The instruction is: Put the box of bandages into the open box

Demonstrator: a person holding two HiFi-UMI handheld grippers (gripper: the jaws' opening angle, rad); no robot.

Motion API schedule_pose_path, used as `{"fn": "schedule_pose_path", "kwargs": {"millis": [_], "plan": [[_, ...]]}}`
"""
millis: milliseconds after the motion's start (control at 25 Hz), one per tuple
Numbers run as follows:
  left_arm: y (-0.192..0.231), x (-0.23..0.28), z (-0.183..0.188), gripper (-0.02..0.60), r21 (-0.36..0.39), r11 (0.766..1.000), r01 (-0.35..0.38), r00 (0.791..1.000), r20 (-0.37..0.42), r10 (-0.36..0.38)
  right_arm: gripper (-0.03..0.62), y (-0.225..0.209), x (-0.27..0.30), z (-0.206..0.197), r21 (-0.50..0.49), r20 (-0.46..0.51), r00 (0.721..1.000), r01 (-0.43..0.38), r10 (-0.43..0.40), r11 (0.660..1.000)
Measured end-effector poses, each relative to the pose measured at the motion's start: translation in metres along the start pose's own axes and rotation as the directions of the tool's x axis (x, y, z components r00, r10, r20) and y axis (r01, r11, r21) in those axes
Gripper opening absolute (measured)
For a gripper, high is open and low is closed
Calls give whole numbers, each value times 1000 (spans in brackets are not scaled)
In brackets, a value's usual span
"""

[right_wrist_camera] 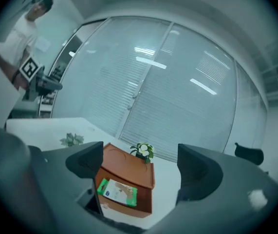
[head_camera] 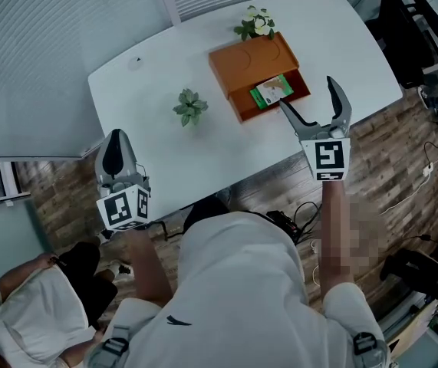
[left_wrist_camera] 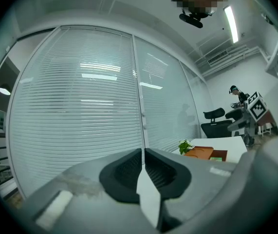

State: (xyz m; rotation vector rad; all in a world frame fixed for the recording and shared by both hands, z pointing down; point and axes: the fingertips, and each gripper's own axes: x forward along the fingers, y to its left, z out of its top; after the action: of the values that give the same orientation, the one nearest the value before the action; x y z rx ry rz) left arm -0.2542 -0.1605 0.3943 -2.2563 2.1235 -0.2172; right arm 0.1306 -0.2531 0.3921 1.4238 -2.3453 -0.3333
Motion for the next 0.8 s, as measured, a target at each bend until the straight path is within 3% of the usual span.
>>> {"fn": "schedule_pose_path", "kwargs": {"millis": [80, 120, 160, 200, 240, 440, 800], "plan": [[-2, -4, 1, 25, 1, 1000, 3, 1000, 3, -3, 458, -8, -13, 0, 127, 44, 999, 25, -31, 992], [-2, -6, 1, 25, 1, 1000, 3, 1000, 3, -3, 400, -13, -21, 0, 184, 65, 996, 41, -53, 982], [-2, -9, 0, 25, 0, 1000, 3, 1000, 3, -3, 299, -17, -30, 0, 237, 88, 993, 55, -78, 970], [-2, -11, -1, 25, -1, 1000, 2, 1000, 3, -2, 135, -21, -38, 0, 284, 110, 989, 66, -101, 956], [-2, -14, -2, 25, -1, 1000, 0, 1000, 1, 0, 18, -24, -45, 0, 324, 127, 985, 71, -118, 943], [-4, -23, -5, 25, 2, 1000, -2, 1000, -3, 2, 2, -30, -62, -6, 413, 150, 980, 60, -132, 909], [-11, -31, -6, 25, 12, 1000, 0, 1000, -6, 0, 0, -22, -76, 2, 358, 169, 979, 48, -115, 932]]}}
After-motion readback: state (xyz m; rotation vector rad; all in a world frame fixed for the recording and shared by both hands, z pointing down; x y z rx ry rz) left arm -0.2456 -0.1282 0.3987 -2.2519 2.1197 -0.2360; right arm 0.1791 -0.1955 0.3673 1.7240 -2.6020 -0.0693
